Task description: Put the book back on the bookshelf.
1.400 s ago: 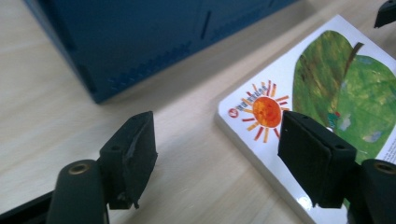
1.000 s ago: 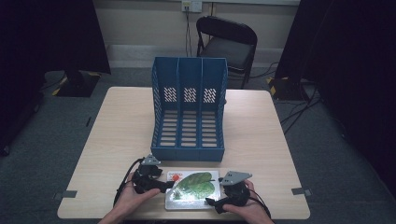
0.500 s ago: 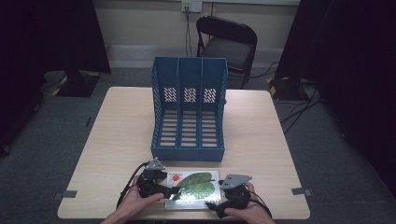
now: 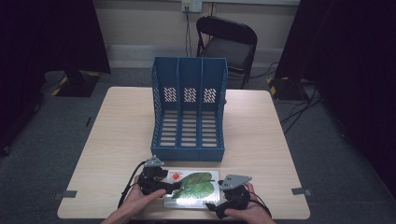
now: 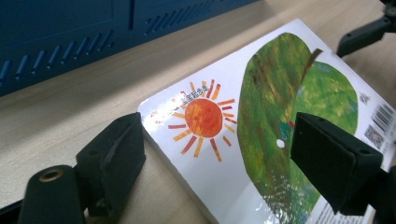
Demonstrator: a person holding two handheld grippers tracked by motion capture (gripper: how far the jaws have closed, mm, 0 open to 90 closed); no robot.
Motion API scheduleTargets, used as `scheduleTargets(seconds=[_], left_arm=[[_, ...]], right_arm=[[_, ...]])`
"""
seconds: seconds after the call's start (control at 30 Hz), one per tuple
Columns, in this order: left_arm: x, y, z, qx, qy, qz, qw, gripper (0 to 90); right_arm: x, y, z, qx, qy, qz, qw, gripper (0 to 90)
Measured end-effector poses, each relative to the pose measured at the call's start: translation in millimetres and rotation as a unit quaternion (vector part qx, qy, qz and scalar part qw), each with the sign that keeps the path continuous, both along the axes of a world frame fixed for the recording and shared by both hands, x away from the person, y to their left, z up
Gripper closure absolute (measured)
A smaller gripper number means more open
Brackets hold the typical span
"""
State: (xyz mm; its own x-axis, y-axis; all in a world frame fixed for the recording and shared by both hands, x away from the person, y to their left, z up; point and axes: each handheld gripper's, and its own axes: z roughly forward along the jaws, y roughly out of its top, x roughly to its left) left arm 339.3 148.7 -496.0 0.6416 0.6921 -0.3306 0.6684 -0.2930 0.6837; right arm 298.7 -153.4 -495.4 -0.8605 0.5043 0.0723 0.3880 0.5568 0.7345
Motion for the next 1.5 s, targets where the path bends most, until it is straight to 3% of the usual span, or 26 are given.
scheduleTargets(seconds=[0.1,0.17,0.23,0.37,0.47,0.53,0.6,0.73,1.07,1.17,1.3,1.4,1.5], left_arm=[[0.9,-3.4,-1.7,0.006,-0.016,0.005,0.9998,15.4],[2.8,-2.9,-2.9,-0.001,-0.02,0.012,0.9997,16.4],[4.5,-1.0,-3.8,-0.022,-0.009,0.026,0.9994,16.5],[3.8,-0.4,-3.2,-0.029,-0.001,0.038,0.9989,17.4],[6.6,4.6,-2.2,-0.052,0.028,0.049,0.9971,21.4],[6.9,7.5,-1.7,-0.055,0.028,0.05,0.9968,25.7],[7.8,10.6,-1.4,-0.065,0.038,0.054,0.9957,30.4],[10.6,21.2,0.4,-0.103,0.057,0.061,0.9912,38.8],[8.8,29.9,3.4,-0.134,0.077,0.056,0.9864,41.9],[9.8,31.9,2.3,-0.147,0.088,0.057,0.9835,41.8],[9.7,30.2,3.0,-0.141,0.083,0.057,0.9849,42.1],[9.8,29.9,3.7,-0.145,0.083,0.055,0.9844,42.0],[8.6,28.2,6.2,-0.138,0.075,0.049,0.9864,41.3]], right_arm=[[1.0,-0.1,0.1,0.001,0.002,0.001,1.0,7.2],[0.7,0.0,0.1,0.001,0.003,0.004,1.0,7.2],[0.2,-0.1,0.0,0.002,0.003,0.004,1.0,7.3],[0.7,-0.3,-0.6,0.004,0.005,0.0,1.0,7.2],[1.4,-0.2,-0.6,0.003,0.005,-0.002,1.0,7.1],[2.5,-0.1,-1.0,0.005,0.003,-0.005,1.0,7.1],[3.1,0.2,-0.9,0.005,0.006,-0.008,0.9999,7.2],[3.3,0.1,-1.1,0.005,0.005,-0.008,0.9999,7.2],[5.1,-0.2,-1.3,0.006,0.005,-0.009,0.9999,7.3],[5.3,-0.5,-1.1,0.006,0.006,-0.012,0.9999,7.3],[4.8,-0.9,-0.5,0.003,0.006,-0.008,0.9999,7.2],[3.4,-1.9,0.1,0.004,0.008,-0.005,0.9999,7.2],[2.7,-2.8,-0.2,0.006,0.011,-0.004,0.9999,7.1]])
